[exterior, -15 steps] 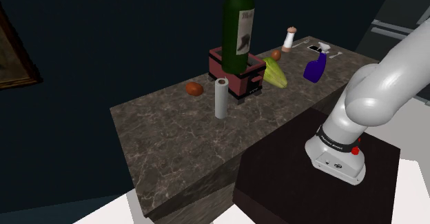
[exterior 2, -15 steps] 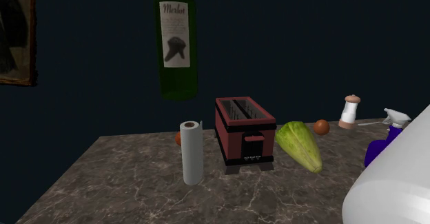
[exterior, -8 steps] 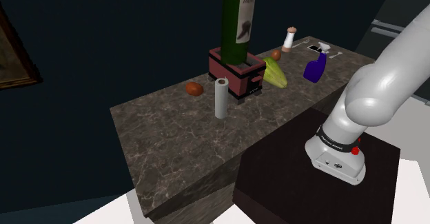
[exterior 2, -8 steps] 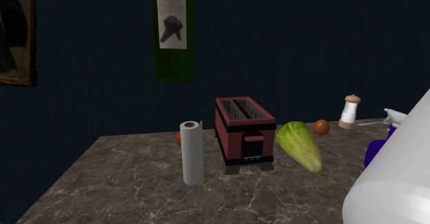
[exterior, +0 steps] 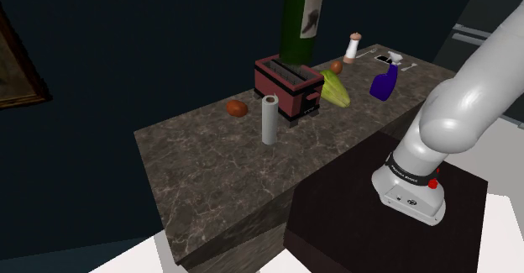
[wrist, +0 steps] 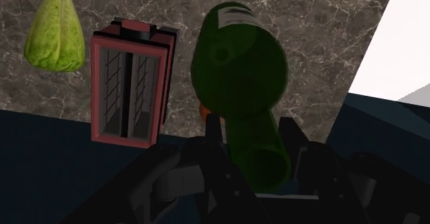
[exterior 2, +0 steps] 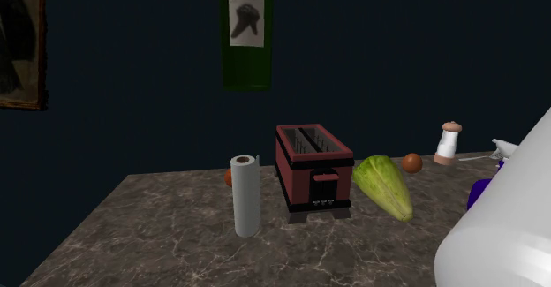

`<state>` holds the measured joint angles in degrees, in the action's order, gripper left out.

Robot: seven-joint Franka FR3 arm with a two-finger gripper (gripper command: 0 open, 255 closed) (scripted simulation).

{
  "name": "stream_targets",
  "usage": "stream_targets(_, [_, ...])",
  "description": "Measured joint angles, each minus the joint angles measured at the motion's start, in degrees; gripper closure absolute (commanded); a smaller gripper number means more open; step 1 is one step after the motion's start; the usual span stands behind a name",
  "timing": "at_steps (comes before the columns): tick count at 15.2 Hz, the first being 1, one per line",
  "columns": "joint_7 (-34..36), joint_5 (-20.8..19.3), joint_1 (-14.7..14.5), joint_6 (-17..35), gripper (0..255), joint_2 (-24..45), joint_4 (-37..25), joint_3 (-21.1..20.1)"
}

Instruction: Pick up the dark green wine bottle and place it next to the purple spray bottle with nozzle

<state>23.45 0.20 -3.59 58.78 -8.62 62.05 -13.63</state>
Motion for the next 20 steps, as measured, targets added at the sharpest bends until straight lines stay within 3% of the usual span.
stream_targets(9, [-15.2,0.3,4.4,1.2,255,-9.9,11.1,10.9])
stream_targets(20, [-33.7,-3.1,8.1,0.4,255,-11.6,11.7,24.3])
